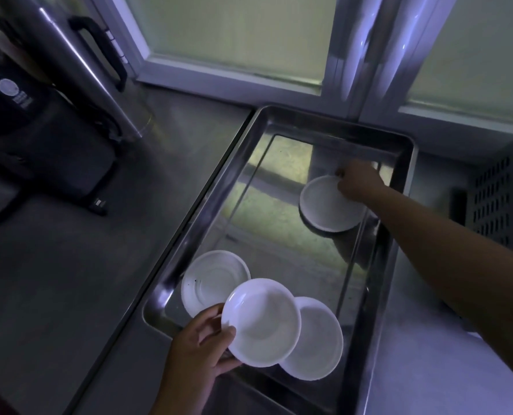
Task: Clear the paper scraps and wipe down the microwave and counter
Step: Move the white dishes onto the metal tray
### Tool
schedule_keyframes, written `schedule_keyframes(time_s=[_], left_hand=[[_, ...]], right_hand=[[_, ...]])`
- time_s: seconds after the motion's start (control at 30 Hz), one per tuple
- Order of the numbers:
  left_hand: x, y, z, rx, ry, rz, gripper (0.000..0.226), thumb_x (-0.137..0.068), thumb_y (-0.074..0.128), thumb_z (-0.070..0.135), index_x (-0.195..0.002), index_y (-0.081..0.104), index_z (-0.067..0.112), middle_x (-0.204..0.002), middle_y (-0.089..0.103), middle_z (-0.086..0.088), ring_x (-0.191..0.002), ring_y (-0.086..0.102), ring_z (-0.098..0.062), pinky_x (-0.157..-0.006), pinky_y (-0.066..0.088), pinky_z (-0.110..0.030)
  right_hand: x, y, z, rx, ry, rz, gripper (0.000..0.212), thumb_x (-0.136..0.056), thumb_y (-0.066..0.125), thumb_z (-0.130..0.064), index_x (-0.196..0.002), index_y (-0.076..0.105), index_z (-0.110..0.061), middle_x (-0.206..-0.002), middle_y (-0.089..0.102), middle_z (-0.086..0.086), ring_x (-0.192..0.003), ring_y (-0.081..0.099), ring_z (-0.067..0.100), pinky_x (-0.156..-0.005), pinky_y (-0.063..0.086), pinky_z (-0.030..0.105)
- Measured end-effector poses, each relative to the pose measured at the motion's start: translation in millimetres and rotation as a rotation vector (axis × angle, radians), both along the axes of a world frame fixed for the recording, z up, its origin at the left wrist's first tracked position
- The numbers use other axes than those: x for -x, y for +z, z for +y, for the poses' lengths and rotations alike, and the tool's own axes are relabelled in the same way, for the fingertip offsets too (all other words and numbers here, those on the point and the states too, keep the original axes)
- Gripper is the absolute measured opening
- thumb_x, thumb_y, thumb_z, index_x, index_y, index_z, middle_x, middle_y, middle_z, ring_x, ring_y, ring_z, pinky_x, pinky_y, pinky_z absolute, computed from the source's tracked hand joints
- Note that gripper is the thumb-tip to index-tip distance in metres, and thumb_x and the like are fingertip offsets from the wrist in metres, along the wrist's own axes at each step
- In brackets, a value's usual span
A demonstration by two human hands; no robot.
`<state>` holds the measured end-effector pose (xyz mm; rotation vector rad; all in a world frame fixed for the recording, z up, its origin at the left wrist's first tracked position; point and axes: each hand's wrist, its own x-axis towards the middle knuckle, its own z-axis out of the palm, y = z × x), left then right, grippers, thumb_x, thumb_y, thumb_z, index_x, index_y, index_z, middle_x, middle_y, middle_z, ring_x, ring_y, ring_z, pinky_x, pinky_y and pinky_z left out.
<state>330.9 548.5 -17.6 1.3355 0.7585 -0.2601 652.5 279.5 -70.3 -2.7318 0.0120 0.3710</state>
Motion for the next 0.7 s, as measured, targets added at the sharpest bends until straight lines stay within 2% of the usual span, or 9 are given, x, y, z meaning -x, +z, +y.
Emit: schedule_keyframes(time_s=[0.1,0.2,0.37,0.47,0.53,0.63,0.7], left_hand=[[1.6,2.4,-0.1,-0.001,0.005,-0.009,0.04,-0.087,0.064,-0.006,-0.093,0.077,0.032,-0.099,0.076,-0.006,-0.09,0.074,-0.018,-0.062,0.06,-0.038],[7.3,6.8,-2.0,0.003,0.017,-0.016,0.036,-0.086,0.068,-0.003,-0.095,0.076,0.031,-0.101,0.076,-0.006,-0.092,0.073,-0.018,-0.064,0.06,-0.039],[27.3,15.9,-0.9,0.029,0.073,-0.013,0.033,-0.074,0.077,0.006,-0.095,0.076,0.031,-0.101,0.075,-0.005,-0.094,0.072,-0.018,-0.065,0.06,-0.04],[43.1,18.2,3.8,0.026,0.099,0.008,0.032,-0.081,0.075,0.001,-0.095,0.077,0.03,-0.1,0.075,-0.004,-0.095,0.072,-0.017,-0.065,0.059,-0.039],[53.0,19.9,8.7,0.015,0.109,0.017,0.035,-0.086,0.067,-0.002,-0.096,0.077,0.03,-0.1,0.075,-0.005,-0.094,0.072,-0.017,-0.065,0.059,-0.038],[65.9,22.6,16.9,-0.003,0.15,0.014,0.032,-0.086,0.066,-0.003,-0.098,0.077,0.024,-0.101,0.075,-0.008,-0.091,0.073,-0.018,-0.064,0.058,-0.038],[73.5,23.8,22.1,-0.004,0.184,0.012,0.031,-0.085,0.067,-0.003,-0.099,0.078,0.023,-0.101,0.075,-0.008,-0.09,0.073,-0.019,-0.062,0.058,-0.037]], right_hand=[[10.3,-4.2,9.6,0.027,0.055,0.007,0.038,-0.09,0.054,-0.004,-0.125,0.067,-0.01,-0.131,0.062,0.016,-0.12,0.057,0.036,-0.089,0.047,0.036],[18.3,-0.2,16.2,-0.084,0.029,0.033,0.035,-0.09,0.052,0.0,-0.12,0.071,-0.007,-0.13,0.063,0.017,-0.119,0.058,0.035,-0.091,0.048,0.037],[51.1,17.8,40.3,-0.487,-0.157,0.165,0.033,-0.086,0.056,0.011,-0.109,0.073,-0.006,-0.101,0.069,0.021,-0.075,0.061,0.027,-0.062,0.057,0.038],[83.1,30.3,70.7,-0.605,-0.123,0.19,0.035,-0.084,0.057,0.014,-0.104,0.072,-0.01,-0.087,0.067,0.011,-0.068,0.061,0.02,-0.053,0.057,0.031],[103.5,34.4,96.8,-0.635,-0.054,0.215,0.035,-0.083,0.059,0.015,-0.107,0.073,-0.007,-0.082,0.067,0.008,-0.068,0.061,0.021,-0.056,0.058,0.033],[127.6,30.4,139.7,-0.576,0.071,0.241,0.035,-0.082,0.058,0.01,-0.106,0.076,-0.009,-0.096,0.072,0.013,-0.082,0.065,0.026,-0.078,0.06,0.044],[139.3,22.7,164.6,-0.471,0.157,0.207,0.037,-0.083,0.055,0.003,-0.108,0.076,-0.014,-0.108,0.072,0.01,-0.096,0.066,0.026,-0.086,0.056,0.037]])
